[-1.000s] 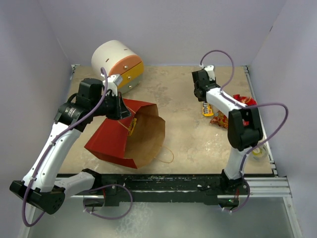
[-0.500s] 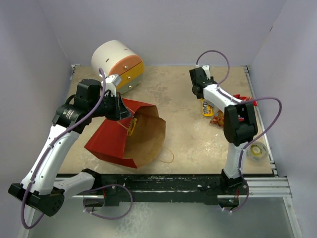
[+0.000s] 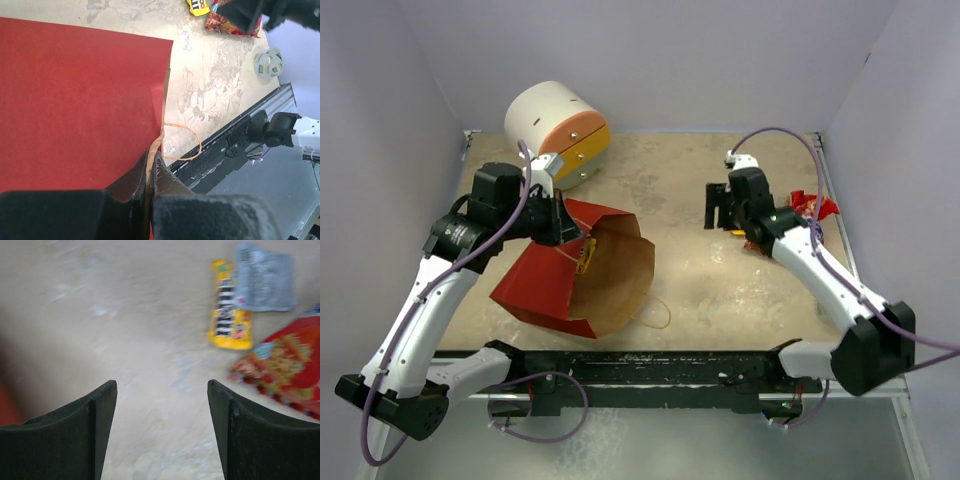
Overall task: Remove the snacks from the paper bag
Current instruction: Place the snack at the center of the board, then take out the snack from the paper bag.
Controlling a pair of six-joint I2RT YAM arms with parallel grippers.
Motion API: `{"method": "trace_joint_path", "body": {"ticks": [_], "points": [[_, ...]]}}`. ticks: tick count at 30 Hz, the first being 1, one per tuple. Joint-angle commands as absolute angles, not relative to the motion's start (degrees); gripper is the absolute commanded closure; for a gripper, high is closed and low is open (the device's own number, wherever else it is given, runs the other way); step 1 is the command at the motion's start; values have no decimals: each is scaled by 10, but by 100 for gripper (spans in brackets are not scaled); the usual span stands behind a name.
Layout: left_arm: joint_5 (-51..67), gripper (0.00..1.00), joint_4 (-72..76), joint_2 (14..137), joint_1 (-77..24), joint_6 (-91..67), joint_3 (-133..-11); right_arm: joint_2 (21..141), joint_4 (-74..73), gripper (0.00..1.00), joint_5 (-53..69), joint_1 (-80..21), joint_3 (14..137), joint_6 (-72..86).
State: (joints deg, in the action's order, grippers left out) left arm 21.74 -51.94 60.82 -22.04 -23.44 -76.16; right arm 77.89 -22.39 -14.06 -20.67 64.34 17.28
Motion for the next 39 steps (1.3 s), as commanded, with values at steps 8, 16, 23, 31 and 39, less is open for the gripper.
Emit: {"method": "trace_joint_path", "body": {"ticks": [8, 16, 23, 31, 39], "points": [[225, 100, -502, 595, -220, -243, -758, 663, 8, 25, -138, -506, 494, 451], [240, 100, -500, 601, -220, -264, -759, 808, 56, 27, -301, -669, 556, 535], [230, 100, -529, 614, -220, -263, -780, 913, 86, 37, -449, -721, 600, 628], [232, 100, -543, 616, -220, -267, -791, 1073, 91, 40, -515, -724, 734, 672], [225, 100, -559, 622, -220, -241, -819, 1149, 155, 36, -504, -722, 792, 624]]}}
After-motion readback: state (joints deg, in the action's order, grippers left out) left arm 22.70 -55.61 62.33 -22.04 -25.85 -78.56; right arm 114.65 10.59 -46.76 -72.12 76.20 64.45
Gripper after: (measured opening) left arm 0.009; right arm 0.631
